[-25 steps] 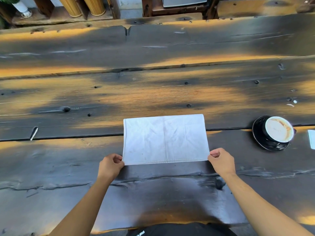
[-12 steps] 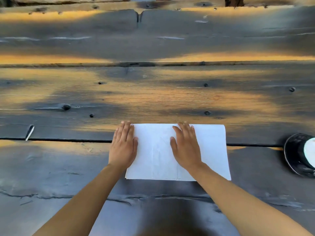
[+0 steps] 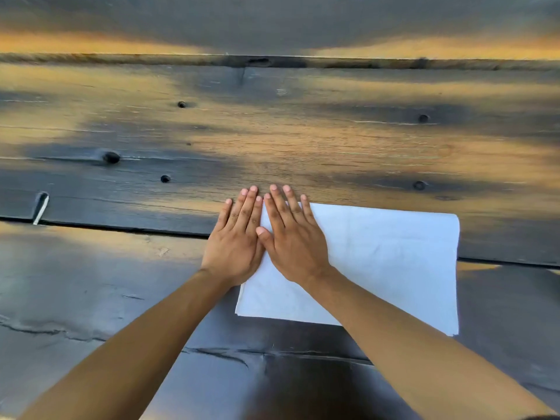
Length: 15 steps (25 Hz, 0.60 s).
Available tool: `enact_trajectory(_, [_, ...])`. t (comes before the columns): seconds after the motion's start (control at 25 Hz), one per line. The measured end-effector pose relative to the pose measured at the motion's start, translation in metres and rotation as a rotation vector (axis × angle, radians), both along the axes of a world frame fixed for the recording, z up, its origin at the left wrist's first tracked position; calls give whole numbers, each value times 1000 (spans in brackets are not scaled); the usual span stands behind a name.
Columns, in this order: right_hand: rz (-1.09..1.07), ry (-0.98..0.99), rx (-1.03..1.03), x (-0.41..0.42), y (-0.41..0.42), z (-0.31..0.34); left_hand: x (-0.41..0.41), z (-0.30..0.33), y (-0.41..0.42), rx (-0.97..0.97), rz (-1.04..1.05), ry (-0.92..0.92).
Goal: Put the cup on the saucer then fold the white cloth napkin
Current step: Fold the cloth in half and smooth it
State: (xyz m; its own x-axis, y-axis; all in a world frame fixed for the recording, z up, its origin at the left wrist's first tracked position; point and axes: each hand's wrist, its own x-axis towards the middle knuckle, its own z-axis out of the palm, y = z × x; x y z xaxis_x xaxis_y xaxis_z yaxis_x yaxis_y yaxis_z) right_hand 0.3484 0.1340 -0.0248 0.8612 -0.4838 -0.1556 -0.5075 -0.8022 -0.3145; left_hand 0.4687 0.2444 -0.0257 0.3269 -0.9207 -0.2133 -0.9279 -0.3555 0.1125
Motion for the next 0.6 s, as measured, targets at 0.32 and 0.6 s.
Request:
enact_trajectory(0.32, [-250,124,-107,-128,-76,-1,-1,2,-1,44,24,-3])
enact_trajectory(0.6, [-433,150,-56,-175,-105,3,-1,5,-3,53,30,-3])
